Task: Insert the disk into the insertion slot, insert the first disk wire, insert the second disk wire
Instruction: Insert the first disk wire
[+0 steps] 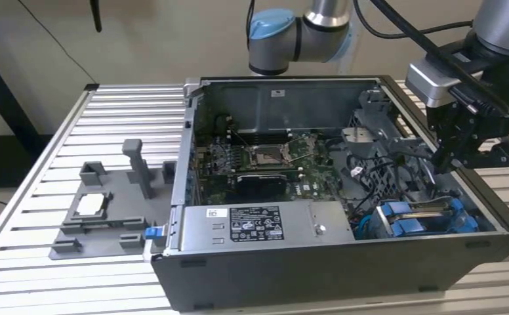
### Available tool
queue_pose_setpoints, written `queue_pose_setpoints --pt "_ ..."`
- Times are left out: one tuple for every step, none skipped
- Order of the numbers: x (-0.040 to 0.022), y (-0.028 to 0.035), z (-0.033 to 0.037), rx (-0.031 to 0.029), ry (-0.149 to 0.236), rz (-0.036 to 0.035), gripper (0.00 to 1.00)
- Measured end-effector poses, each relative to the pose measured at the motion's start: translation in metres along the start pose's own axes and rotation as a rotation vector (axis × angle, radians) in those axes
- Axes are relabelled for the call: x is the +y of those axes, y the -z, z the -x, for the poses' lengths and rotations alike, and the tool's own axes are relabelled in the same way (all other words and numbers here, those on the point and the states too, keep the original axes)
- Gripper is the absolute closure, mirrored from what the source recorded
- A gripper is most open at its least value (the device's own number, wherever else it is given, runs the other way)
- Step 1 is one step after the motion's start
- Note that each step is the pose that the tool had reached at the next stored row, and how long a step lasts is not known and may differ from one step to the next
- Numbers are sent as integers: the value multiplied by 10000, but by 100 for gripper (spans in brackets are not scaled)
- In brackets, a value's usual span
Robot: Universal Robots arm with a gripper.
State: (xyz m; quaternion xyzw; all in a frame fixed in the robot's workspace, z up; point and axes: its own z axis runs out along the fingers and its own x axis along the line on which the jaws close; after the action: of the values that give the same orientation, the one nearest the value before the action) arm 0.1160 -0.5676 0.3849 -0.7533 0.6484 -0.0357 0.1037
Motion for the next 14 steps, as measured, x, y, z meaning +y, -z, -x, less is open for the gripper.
queue_pose_setpoints --pt "-9 -5 -2 20 0 45 81" --pt "-20 -11 -4 35 0 93 81" --pt "-33 -17 -7 48 -2 148 81" --pt "-46 -23 -9 61 -4 199 81" --pt "-61 -28 -12 78 -4 253 81" --pt "-74 -34 -14 95 -4 295 81" --pt "-86 -40 -17 115 -3 330 81" --pt "-100 -46 -19 137 -1 364 81" --pt "-112 -52 -22 158 0 395 81" --pt "-126 -57 -24 180 2 428 81" --pt "-139 -63 -27 202 3 462 81" --pt "-151 -69 -29 224 5 496 81" --pt "-164 -74 -31 247 6 531 81" --pt "-176 -79 -33 269 8 562 81"
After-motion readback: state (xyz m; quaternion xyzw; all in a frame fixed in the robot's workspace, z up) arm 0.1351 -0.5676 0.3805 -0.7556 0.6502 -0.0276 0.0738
